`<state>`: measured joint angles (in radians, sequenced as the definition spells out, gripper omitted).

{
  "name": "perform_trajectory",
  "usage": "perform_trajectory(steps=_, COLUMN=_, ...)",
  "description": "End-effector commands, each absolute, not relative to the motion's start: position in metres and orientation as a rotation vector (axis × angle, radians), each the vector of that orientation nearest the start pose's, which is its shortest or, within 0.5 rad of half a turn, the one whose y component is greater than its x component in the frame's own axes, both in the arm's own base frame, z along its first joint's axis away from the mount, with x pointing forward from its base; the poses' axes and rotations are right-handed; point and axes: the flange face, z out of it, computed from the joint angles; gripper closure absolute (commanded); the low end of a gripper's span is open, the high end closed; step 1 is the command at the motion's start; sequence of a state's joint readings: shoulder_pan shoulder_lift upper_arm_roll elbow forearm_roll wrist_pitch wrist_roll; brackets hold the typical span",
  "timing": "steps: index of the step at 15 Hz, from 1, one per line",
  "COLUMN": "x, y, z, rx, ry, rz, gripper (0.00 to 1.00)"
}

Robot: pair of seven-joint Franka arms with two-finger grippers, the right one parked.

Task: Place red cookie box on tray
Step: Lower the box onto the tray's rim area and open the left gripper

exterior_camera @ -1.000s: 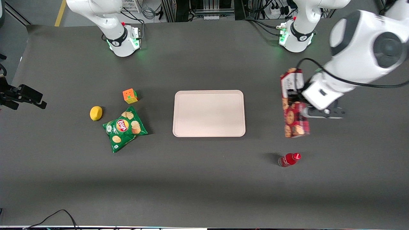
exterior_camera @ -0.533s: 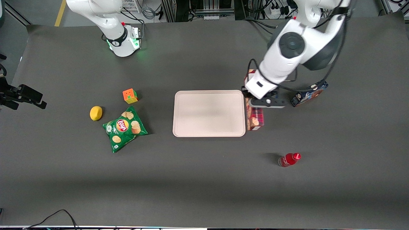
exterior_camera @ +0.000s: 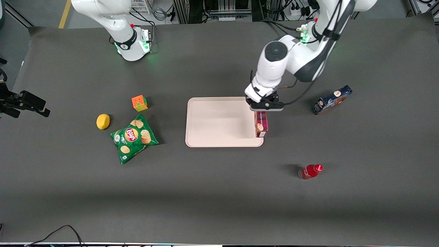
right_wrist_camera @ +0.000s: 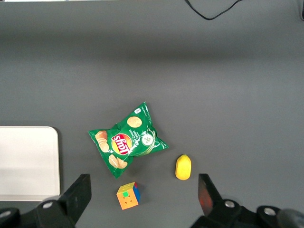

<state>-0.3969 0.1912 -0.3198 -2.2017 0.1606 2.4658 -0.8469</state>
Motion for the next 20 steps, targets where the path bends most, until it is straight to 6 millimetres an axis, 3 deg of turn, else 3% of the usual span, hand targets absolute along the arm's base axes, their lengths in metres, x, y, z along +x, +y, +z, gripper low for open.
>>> perform_trajectory(steps=1, x=0.416, y=-0.384, z=0.275, rx=-3.170, ry=-0.057, rz=-0.191, gripper=0.98)
perform_trajectory(steps=6, x=0.417, y=-0.385, z=0.236, rx=-3.198, ry=-0.058, rz=-0.148, gripper=0.98)
perform_trajectory(steps=9, x=0.417, y=-0.383, z=0.224, rx=-3.173, ry=-0.012, rz=-0.150, gripper=0.98)
perform_trajectory(steps=12, x=0.426, y=-0.377, z=0.217, rx=-3.160, ry=-0.012, rz=-0.150, gripper=0.98)
perform_trajectory(steps=16, x=0.447, y=-0.377, z=0.224, rx=-3.157, ry=-0.004, rz=-0.178, gripper=0.98)
perform_trajectory(steps=18, x=0.448, y=-0.377, z=0.223, rx=-3.157, ry=0.001, rz=-0.178, gripper=0.96)
perform_trajectory(steps=19, x=0.448, y=-0.377, z=0.221, rx=-3.157, ry=-0.002, rz=-0.175, gripper=0.93)
perform_trajectory(steps=20, x=0.445, y=-0.380, z=0.220, rx=-3.156, ry=0.008, rz=-0.173, gripper=0.81)
